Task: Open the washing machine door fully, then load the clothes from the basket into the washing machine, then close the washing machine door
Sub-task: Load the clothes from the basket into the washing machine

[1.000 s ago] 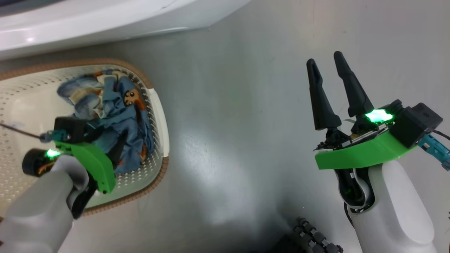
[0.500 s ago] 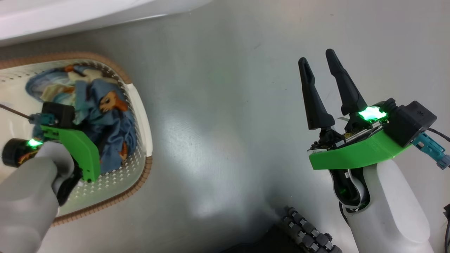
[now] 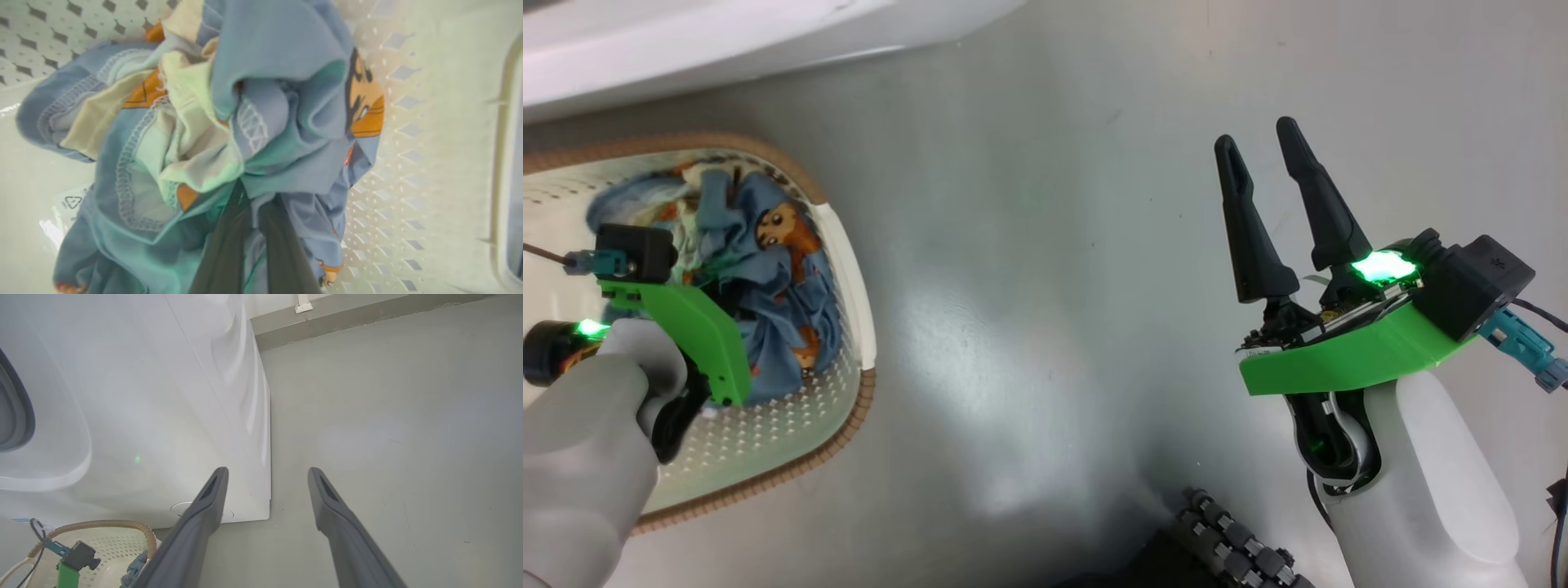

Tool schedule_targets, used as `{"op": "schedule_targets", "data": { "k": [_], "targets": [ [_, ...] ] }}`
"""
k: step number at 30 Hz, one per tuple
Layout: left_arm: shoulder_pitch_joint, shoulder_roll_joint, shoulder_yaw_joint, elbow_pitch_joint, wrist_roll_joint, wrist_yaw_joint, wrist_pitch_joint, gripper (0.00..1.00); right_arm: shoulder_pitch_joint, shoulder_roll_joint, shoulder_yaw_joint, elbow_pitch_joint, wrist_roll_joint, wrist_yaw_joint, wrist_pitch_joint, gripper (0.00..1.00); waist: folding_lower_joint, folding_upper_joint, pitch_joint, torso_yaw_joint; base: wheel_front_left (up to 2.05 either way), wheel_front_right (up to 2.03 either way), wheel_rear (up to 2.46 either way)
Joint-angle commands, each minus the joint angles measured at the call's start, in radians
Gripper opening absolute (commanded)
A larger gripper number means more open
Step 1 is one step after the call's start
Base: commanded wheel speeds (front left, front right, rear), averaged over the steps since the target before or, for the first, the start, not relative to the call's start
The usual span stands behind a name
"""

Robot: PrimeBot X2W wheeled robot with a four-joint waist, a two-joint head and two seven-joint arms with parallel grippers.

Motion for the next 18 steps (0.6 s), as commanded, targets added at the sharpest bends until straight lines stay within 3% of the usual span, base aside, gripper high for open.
{"op": "schedule_targets", "data": {
  "k": [1,18],
  "targets": [
    [0.018,0.018,0.012,-0.005,-0.004,-0.003,-0.014,0.0,0.042,0.004,0.017,-0.015,0.012,0.002,-0.005,1.0,0.0,0.0,-0.018,0.013,0.0,0.0,0.0],
    [0.153,0.035,0.002,-0.129,-0.046,-0.003,-0.208,0.0,0.055,-0.003,0.031,0.038,0.004,0.002,-0.005,1.0,0.0,0.0,-0.25,0.092,0.0,0.0,0.0]
  ]
}}
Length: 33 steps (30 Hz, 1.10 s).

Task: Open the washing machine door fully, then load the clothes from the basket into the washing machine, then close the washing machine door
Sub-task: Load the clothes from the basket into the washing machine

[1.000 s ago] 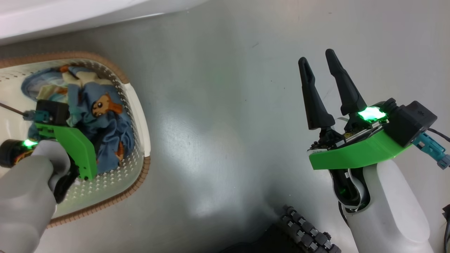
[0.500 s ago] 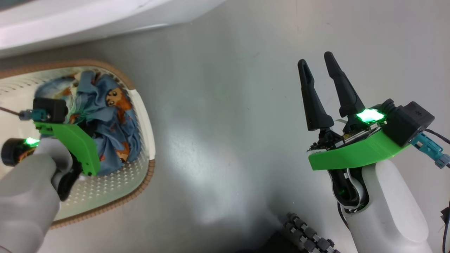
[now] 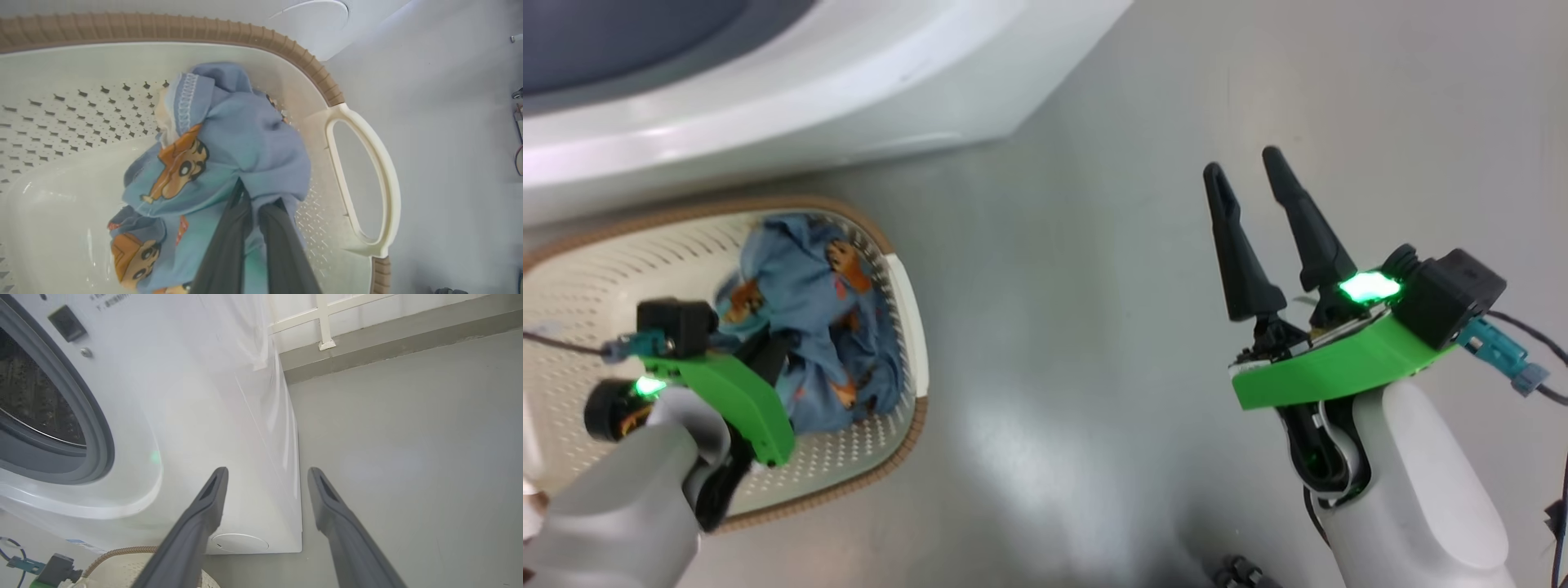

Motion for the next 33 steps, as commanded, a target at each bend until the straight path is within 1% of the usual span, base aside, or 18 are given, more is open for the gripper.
{"op": "schedule_targets", "data": {
  "k": [1,3,6,12,15,18,19,20,21,26,33],
  "targets": [
    [0.038,0.034,0.024,-0.023,-0.006,-0.003,-0.018,0.0,0.049,-0.003,0.021,-0.014,-0.001,0.002,-0.005,1.0,0.0,0.0,-0.085,0.031,0.0,0.0,0.0],
    [0.054,0.041,0.051,-0.043,0.0,-0.003,-0.02,0.0,0.06,-0.007,0.022,-0.01,0.0,0.002,-0.005,1.0,0.0,0.0,-0.116,0.036,0.0,0.0,0.0],
    [0.093,0.052,0.152,-0.083,0.022,-0.003,-0.021,0.0,0.076,-0.016,0.022,0.0,0.005,0.002,-0.005,1.0,0.0,0.0,-0.166,0.042,0.0,0.0,0.0],
    [0.227,0.053,0.356,-0.175,0.132,-0.003,-0.021,0.0,0.107,-0.033,0.022,0.016,0.016,0.002,-0.005,1.0,0.0,0.0,-0.263,0.059,0.0,0.0,0.0],
    [0.292,0.047,0.437,-0.216,0.193,-0.003,-0.021,0.0,0.121,-0.041,0.022,0.025,0.021,0.002,-0.005,1.0,0.0,0.0,-0.306,0.068,0.0,0.0,0.0],
    [0.348,0.039,0.503,-0.257,0.247,-0.003,-0.021,0.0,0.134,-0.05,0.021,0.033,0.026,0.002,-0.005,1.0,0.0,0.0,-0.347,0.079,0.0,0.0,0.0],
    [0.348,0.039,0.503,-0.257,0.247,-0.003,-0.021,0.0,0.134,-0.05,0.021,0.033,0.026,0.002,-0.005,1.0,0.0,0.0,-0.347,0.079,0.0,0.0,0.0],
    [0.379,0.034,0.546,-0.286,0.281,-0.003,-0.021,0.0,0.143,-0.056,0.019,0.038,0.029,0.002,-0.005,1.0,0.0,0.0,-0.372,0.086,0.0,0.0,0.0],
    [0.379,0.034,0.546,-0.286,0.281,-0.003,-0.021,0.0,0.143,-0.056,0.019,0.038,0.029,0.002,-0.005,1.0,0.0,0.0,-0.372,0.086,0.0,0.0,0.0],
    [0.458,0.013,0.658,-0.366,0.356,-0.003,-0.021,0.0,0.168,-0.071,0.01,0.049,0.036,0.002,-0.005,1.0,0.0,0.0,-0.438,0.107,0.0,0.0,0.0],
    [0.56,-0.008,0.782,-0.462,0.441,-0.003,-0.021,0.0,0.208,-0.086,0.011,0.057,0.042,0.002,-0.005,1.0,0.0,0.0,-0.518,0.132,0.0,0.0,0.0]
  ]
}}
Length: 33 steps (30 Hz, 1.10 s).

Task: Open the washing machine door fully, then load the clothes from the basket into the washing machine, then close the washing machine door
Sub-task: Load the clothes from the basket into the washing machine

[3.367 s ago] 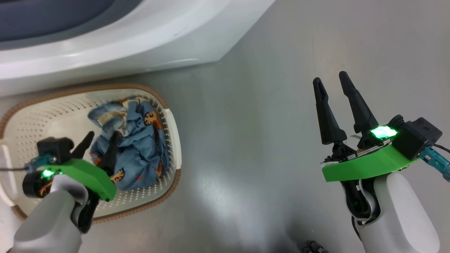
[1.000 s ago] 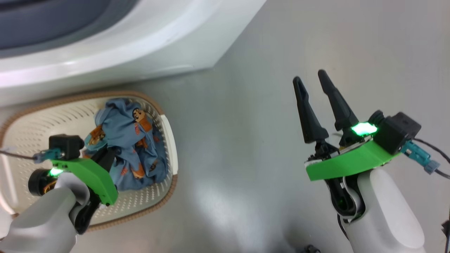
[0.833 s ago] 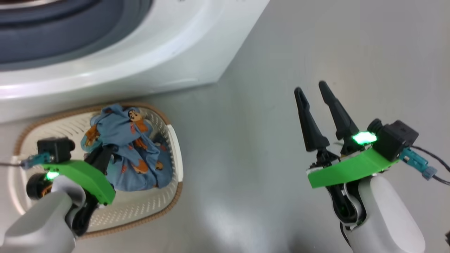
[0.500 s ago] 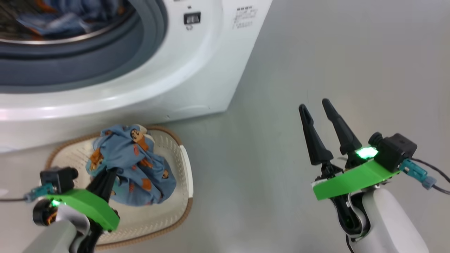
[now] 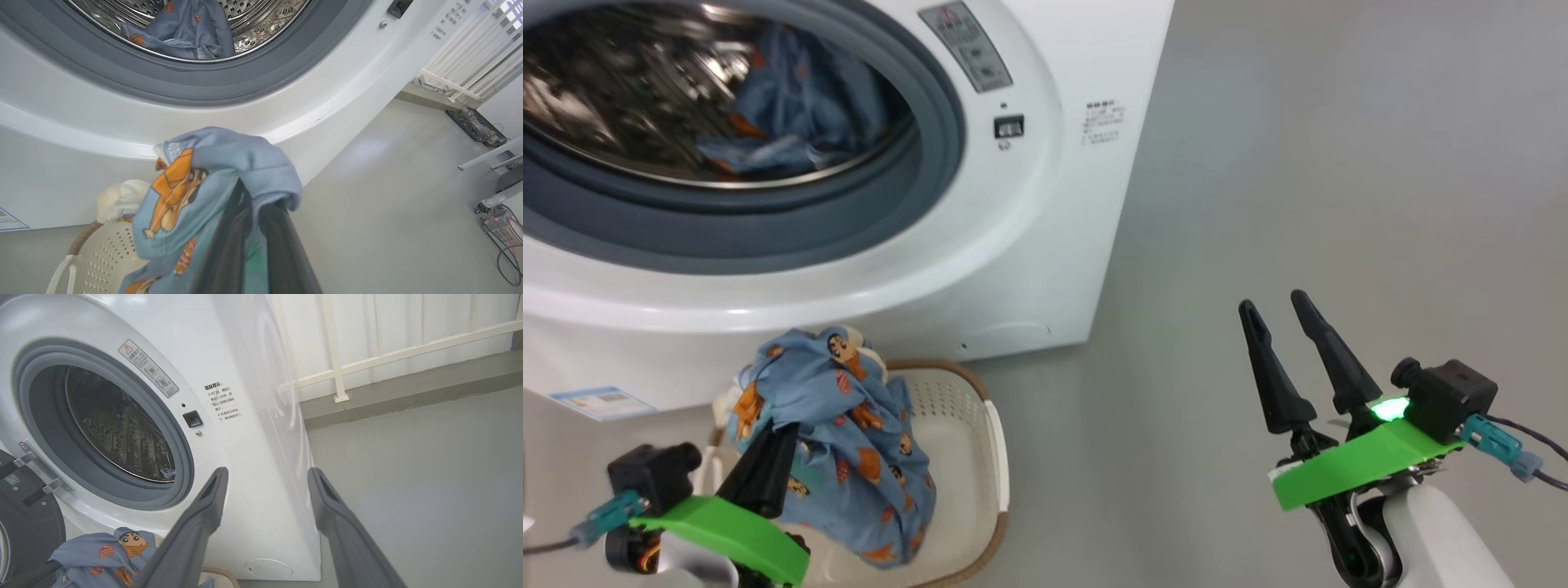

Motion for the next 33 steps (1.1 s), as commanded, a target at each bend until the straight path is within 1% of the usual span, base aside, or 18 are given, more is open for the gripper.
{"op": "schedule_targets", "data": {
  "k": [1,7,13,23,26,33],
  "targets": [
    [0.005,0.025,0.059,-0.033,0.016,-0.003,-0.012,0.0,0.013,-0.008,0.022,-0.02,0.015,0.002,-0.005,1.0,0.0,0.0,-0.055,0.031,0.0,0.0,0.0],
    [0.07,0.0,0.159,-0.111,0.07,-0.003,-0.012,0.0,0.033,-0.026,0.019,-0.01,0.025,0.002,-0.005,1.0,0.0,0.0,-0.101,0.049,0.0,0.0,0.0],
    [0.125,-0.024,0.215,-0.191,0.106,0.014,-0.012,0.0,0.051,-0.041,0.017,-0.003,0.034,0.002,-0.005,1.0,0.0,0.0,-0.143,0.064,0.0,0.0,0.0],
    [0.164,-0.004,0.25,-0.315,0.13,0.073,-0.012,0.0,0.069,-0.063,0.016,-0.001,0.042,0.002,-0.005,1.0,0.0,0.0,-0.19,0.074,0.0,0.0,0.0],
    [0.179,-0.007,0.255,-0.356,0.129,0.092,-0.012,0.0,0.074,-0.068,0.01,-0.002,0.044,0.002,-0.005,1.0,0.0,0.0,-0.197,0.075,0.0,0.0,0.0],
    [0.197,-0.005,0.254,-0.398,0.136,0.115,-0.008,0.0,0.086,-0.072,-0.004,-0.004,0.043,0.002,-0.005,1.0,0.0,0.0,-0.203,0.083,0.0,0.0,0.0]
  ]
}}
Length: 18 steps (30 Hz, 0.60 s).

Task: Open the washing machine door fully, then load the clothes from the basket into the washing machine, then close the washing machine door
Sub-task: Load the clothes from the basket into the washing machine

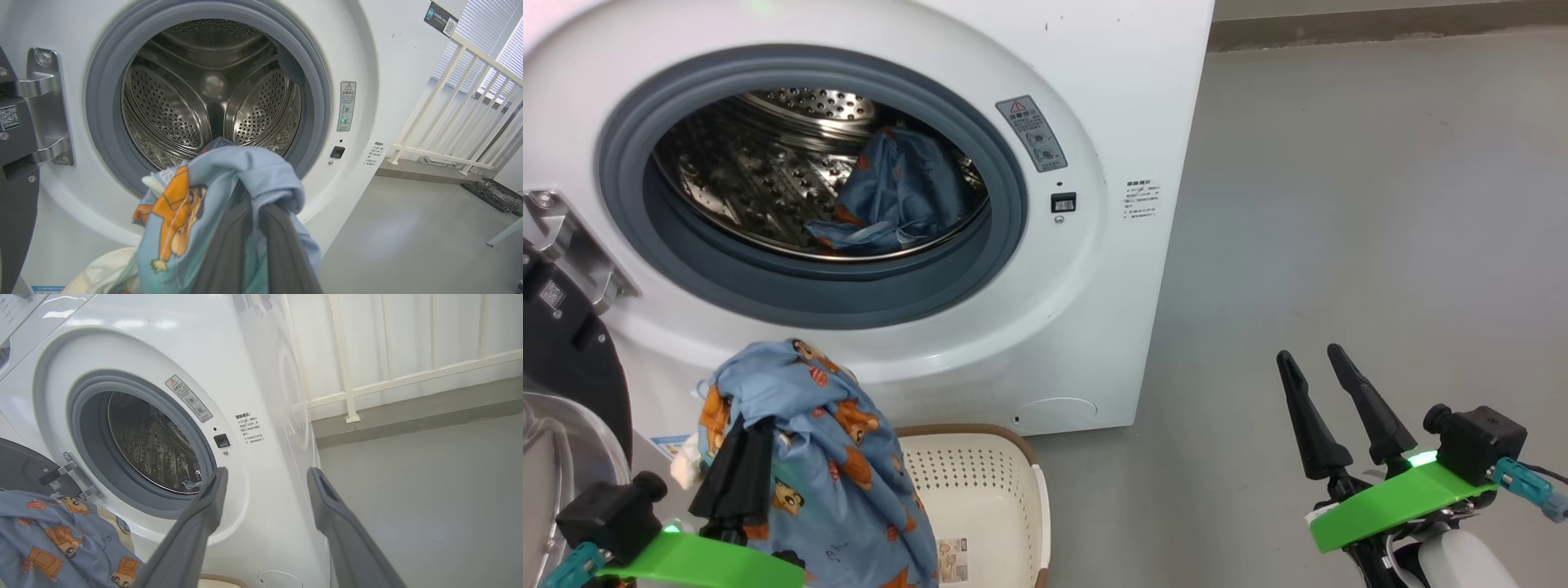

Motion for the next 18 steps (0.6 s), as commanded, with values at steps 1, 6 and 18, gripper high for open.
{"op": "schedule_targets", "data": {
  "k": [1,6,18],
  "targets": [
    [-0.015,0.033,0.044,-0.042,0.013,0.013,-0.007,0.0,-0.002,-0.014,0.009,-0.027,-0.002,0.002,-0.005,1.0,0.0,-0.0001,0.001,0.003,0.0,0.0,0.0],
    [-0.009,0.04,0.05,-0.062,0.013,0.026,-0.006,0.0,0.0,-0.017,0.003,-0.033,-0.007,0.002,-0.005,1.0,0.0,-0.0001,0.005,0.006,0.0,0.0,0.0],
    [-0.01,0.03,0.053,-0.073,0.013,0.03,-0.008,0.0,-0.004,-0.018,0.007,-0.036,-0.018,0.002,-0.005,1.0,0.0,-0.0001,0.012,0.005,0.0,0.0,0.0]
  ]
}}
